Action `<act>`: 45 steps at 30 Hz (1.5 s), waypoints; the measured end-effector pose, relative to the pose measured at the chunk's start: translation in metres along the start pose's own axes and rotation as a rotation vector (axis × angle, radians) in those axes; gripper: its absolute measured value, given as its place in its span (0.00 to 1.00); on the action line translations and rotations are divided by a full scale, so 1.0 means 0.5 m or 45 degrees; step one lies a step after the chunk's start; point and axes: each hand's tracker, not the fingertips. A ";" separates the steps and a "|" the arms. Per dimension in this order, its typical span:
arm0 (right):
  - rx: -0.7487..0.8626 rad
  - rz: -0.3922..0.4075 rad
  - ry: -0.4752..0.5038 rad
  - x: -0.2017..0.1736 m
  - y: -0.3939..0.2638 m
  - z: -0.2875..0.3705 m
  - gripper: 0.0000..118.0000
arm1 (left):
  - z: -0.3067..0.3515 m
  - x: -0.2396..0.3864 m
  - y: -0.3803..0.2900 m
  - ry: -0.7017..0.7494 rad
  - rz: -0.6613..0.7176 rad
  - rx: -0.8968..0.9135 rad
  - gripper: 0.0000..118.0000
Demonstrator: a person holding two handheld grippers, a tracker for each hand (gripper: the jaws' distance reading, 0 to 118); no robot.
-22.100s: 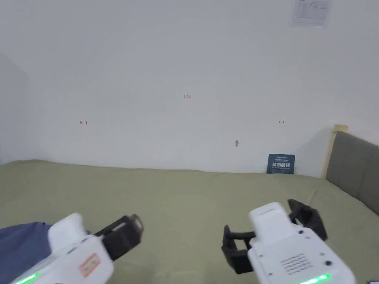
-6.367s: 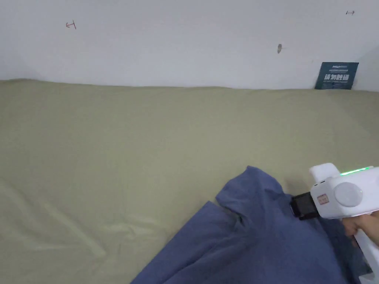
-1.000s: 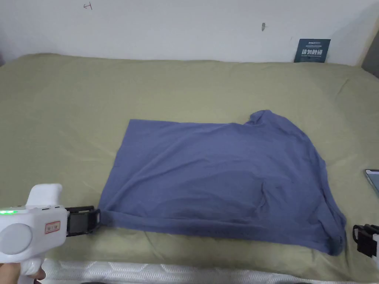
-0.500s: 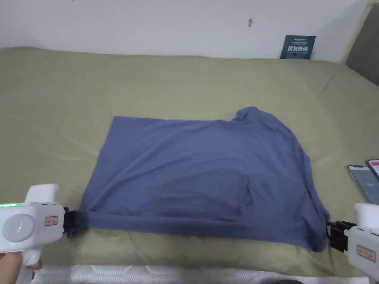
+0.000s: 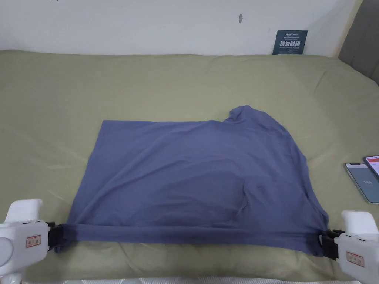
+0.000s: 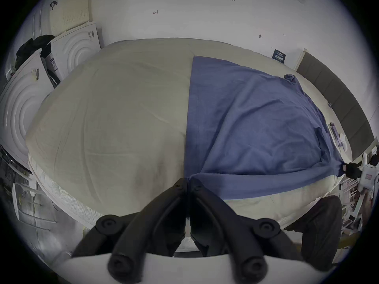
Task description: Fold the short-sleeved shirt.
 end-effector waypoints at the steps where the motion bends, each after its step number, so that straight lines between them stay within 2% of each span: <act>1: 0.006 -0.013 0.029 0.008 0.002 0.010 0.01 | 0.004 -0.004 0.003 -0.015 0.005 0.005 0.03; 3: 0.040 -0.030 0.036 0.012 0.019 0.030 0.01 | 0.015 -0.010 0.014 -0.033 0.015 0.028 0.03; 13: 0.183 0.034 0.040 0.002 0.203 0.043 0.01 | 0.010 0.005 0.167 -0.047 -0.005 0.096 0.03; 22: 0.121 0.030 0.008 0.000 0.390 -0.110 0.01 | -0.131 0.044 0.352 -0.002 -0.028 0.071 0.03; 27: 0.028 0.072 -0.018 -0.012 0.419 -0.204 0.01 | -0.226 0.058 0.382 0.032 -0.032 0.011 0.03; 30: 0.007 0.057 -0.018 -0.012 0.413 -0.235 0.01 | -0.256 0.071 0.384 0.040 -0.069 -0.007 0.03; 31: 0.010 0.050 -0.019 -0.012 0.408 -0.237 0.04 | -0.259 0.072 0.382 0.043 -0.071 -0.004 0.07; 32: 0.010 0.043 -0.017 -0.012 0.404 -0.236 0.30 | -0.260 0.070 0.380 0.042 -0.063 0.004 0.30; 33: 0.006 0.023 -0.014 -0.005 0.401 -0.235 0.66 | -0.256 0.066 0.374 0.028 -0.051 0.023 0.60; 34: -0.021 0.002 -0.014 -0.001 0.394 -0.230 0.95 | -0.250 0.061 0.371 0.031 -0.039 0.027 0.86; 35: -0.032 0.010 0.002 0.001 0.385 -0.221 0.96 | -0.240 0.054 0.369 0.052 -0.025 0.019 0.93; 36: 0.027 0.037 0.032 0.002 0.368 -0.198 0.89 | -0.227 0.048 0.361 0.055 -0.018 0.035 0.93; 39: 0.016 0.033 -0.007 0.025 0.368 -0.173 0.88 | -0.171 0.028 0.331 0.043 0.006 0.064 0.92; 40: 0.034 0.023 -0.005 0.032 0.356 -0.159 0.83 | -0.155 0.024 0.315 0.042 0.010 0.062 0.87; 41: 0.037 0.016 -0.004 0.024 0.336 -0.138 0.83 | -0.142 0.022 0.300 0.037 0.012 0.053 0.87; 42: 0.044 0.007 -0.003 0.025 0.324 -0.126 0.79 | -0.132 0.023 0.285 0.031 0.006 0.043 0.83; 43: 0.063 -0.001 -0.003 0.026 0.311 -0.113 0.67 | -0.122 0.020 0.272 0.023 0.000 0.037 0.70; 44: 0.060 -0.001 -0.003 0.025 0.299 -0.110 0.23 | -0.120 0.023 0.257 0.006 0.000 0.026 0.23; 45: 0.099 0.003 -0.065 0.026 0.279 -0.099 0.00 | -0.118 0.028 0.242 0.021 0.003 0.026 0.00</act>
